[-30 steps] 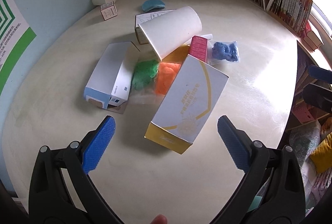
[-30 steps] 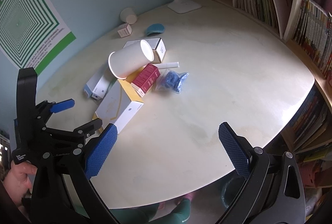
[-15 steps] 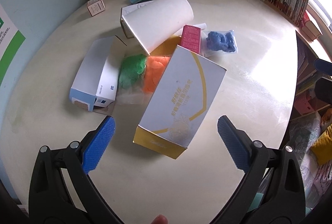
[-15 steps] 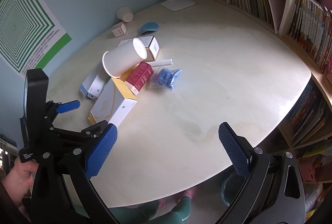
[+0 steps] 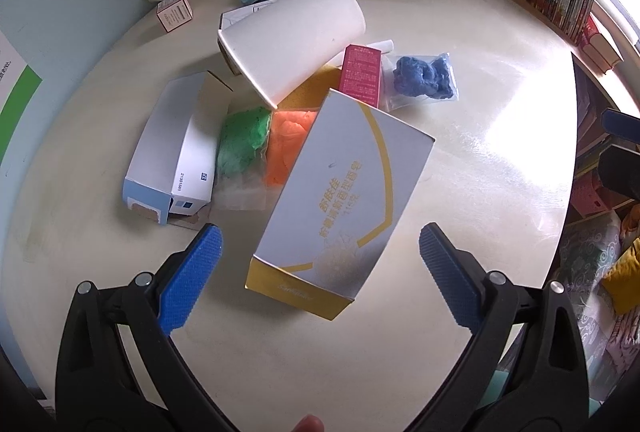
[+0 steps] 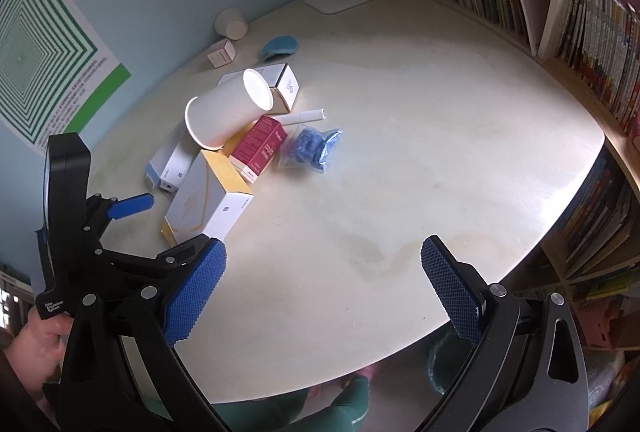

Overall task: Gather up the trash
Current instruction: 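Move both tools toward the pile of boxes and bags on the table, then grasp the white-yellow box with the left tool while the right tool grasps the blue clay bag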

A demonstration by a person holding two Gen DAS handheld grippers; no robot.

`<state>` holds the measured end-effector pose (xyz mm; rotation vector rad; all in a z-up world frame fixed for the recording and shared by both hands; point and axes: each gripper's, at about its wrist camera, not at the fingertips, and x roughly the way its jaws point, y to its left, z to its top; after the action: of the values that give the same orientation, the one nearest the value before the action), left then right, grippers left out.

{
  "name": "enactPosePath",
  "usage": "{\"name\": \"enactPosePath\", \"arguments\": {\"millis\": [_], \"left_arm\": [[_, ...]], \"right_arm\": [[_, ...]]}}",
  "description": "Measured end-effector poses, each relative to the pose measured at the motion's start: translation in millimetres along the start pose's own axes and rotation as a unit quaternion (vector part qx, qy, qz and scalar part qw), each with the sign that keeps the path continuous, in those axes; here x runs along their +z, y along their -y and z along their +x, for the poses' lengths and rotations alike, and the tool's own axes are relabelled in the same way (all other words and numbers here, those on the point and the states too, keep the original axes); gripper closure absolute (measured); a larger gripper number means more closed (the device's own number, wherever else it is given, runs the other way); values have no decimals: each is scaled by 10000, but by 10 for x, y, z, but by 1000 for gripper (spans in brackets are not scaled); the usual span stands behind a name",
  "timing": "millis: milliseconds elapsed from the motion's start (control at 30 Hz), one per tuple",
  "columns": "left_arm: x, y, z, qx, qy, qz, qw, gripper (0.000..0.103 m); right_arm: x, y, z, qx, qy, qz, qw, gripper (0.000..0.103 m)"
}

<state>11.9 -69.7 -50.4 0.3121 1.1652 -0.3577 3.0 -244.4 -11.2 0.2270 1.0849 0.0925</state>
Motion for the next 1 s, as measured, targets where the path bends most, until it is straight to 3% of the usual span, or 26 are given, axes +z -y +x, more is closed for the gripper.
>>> {"name": "enactPosePath", "arguments": {"millis": [567,1000], "left_arm": [[44,-67,111,-72,-146,-216,9996,7],[109,-125,270,-50,-300,-480,9984,7]], "right_arm": [[283,78,400,314,-260,-201,9990,6],[596,62,933,553,-575,-756,9939,6]]}}
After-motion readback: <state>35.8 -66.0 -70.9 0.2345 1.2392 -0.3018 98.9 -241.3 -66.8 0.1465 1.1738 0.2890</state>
